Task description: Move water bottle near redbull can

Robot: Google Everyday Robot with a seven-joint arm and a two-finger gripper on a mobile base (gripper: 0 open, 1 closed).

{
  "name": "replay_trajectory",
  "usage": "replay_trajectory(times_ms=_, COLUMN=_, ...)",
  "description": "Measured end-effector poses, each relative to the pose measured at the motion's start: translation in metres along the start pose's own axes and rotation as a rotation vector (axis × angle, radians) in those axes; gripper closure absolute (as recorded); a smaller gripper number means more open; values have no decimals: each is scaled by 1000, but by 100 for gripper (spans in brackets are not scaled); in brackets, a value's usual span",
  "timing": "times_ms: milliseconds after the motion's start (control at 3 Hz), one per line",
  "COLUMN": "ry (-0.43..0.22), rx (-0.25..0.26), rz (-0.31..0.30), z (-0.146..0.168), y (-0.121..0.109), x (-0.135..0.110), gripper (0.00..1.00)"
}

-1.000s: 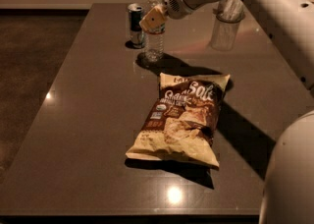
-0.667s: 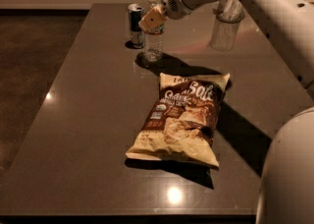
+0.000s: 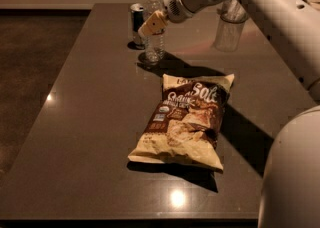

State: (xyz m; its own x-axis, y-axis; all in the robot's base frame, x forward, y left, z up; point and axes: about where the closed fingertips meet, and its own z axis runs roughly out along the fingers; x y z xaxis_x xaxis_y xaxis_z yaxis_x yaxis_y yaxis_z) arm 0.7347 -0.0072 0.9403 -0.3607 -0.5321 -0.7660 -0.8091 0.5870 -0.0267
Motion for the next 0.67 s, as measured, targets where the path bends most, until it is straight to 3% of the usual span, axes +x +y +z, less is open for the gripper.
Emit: replay_trajectory(times_ms=667, ry=2, rx=-3, rz=0, z=2, y=1, x=0, gripper=0)
